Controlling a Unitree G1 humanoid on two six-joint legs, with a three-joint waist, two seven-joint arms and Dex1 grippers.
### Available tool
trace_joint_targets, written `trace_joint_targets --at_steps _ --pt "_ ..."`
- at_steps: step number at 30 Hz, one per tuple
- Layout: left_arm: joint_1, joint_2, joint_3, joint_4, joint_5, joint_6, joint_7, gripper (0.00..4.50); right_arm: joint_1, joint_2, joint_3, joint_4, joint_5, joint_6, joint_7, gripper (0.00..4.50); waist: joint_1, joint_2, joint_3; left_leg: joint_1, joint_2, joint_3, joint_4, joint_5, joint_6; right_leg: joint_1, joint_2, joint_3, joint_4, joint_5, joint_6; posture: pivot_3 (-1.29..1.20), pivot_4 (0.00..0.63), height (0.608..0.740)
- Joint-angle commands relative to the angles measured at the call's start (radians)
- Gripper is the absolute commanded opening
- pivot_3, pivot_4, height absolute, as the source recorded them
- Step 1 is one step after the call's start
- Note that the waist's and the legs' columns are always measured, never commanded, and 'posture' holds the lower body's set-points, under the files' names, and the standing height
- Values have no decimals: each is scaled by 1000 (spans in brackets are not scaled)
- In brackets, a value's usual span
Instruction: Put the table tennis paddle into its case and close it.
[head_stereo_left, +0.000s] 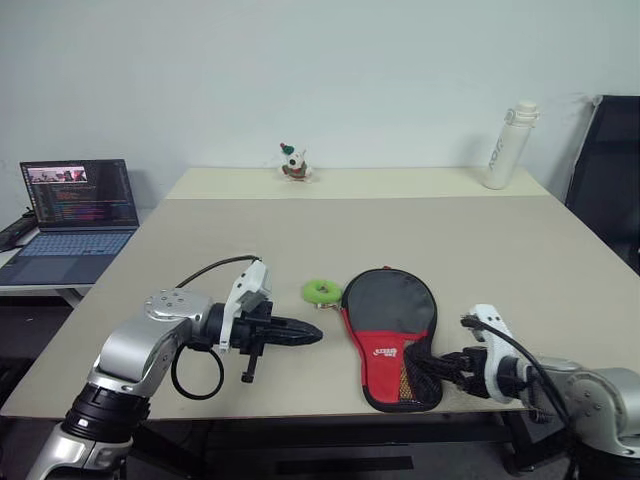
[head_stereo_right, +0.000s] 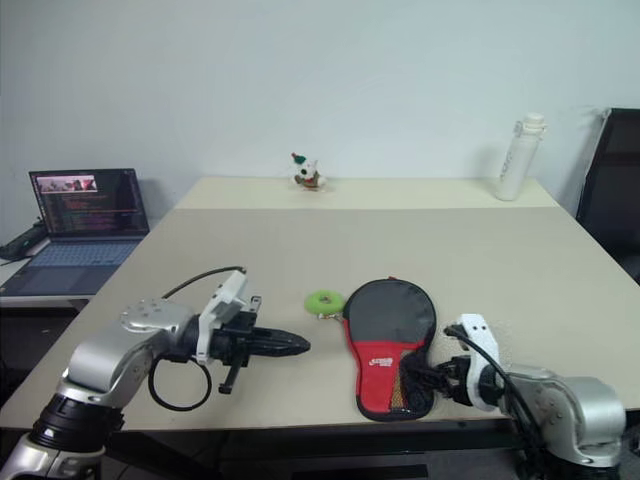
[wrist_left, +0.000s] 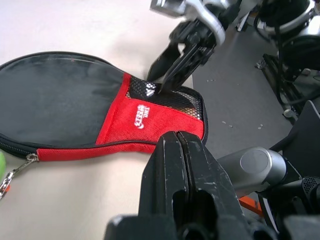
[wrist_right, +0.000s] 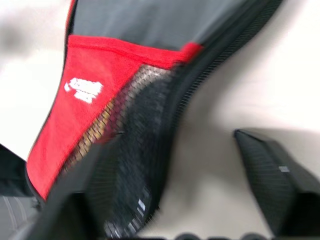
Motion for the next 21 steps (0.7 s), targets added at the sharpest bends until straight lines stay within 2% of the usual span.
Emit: trace_joint_targets --at_steps 1,4,8,10,13,15,21 --pt "-4 7 26 -13 2 -19 18 0 -41 -62 -35 -42 71 -86 89 4472 -2 0 0 0 0 0 0 0 0 0 0 0 0 0 0 0 150 740" --pt "-5 4 32 -1 6 -23 38 0 -93 -62 -31 -27 98 -182 120 4472 -6 -1 0 1 0 1 0 0 0 0 4 0 0 0 0 0 150 740" --pt "-22 -10 30 36 25 -26 83 0 -159 -33 86 48 33 -333 91 4472 -5 -1 0 1 1 0 -1 0 0 0 6 -1 0 0 0 0 150 740" --pt "-42 -28 25 72 50 -30 131 0 -206 15 183 153 -46 -462 63 4472 -4 -1 1 1 1 0 -1 0 0 0 6 -1 0 0 0 0 150 740" --pt "-75 -61 18 136 111 -52 219 588 -239 56 296 272 -137 -612 60 4500 -3 -1 1 1 0 0 0 0 0 -1 6 0 0 1 0 0 150 740" --pt "-99 -86 15 187 166 -93 282 1215 -250 82 346 343 -183 -691 58 4500 -2 -1 1 0 0 0 -1 0 0 -1 6 0 0 1 0 0 150 740" --pt "-160 -147 9 292 254 -144 405 3480 -242 125 421 422 -255 -798 52 4500 0 -2 1 0 0 0 -1 -1 -1 -1 6 1 0 1 0 0 150 740"
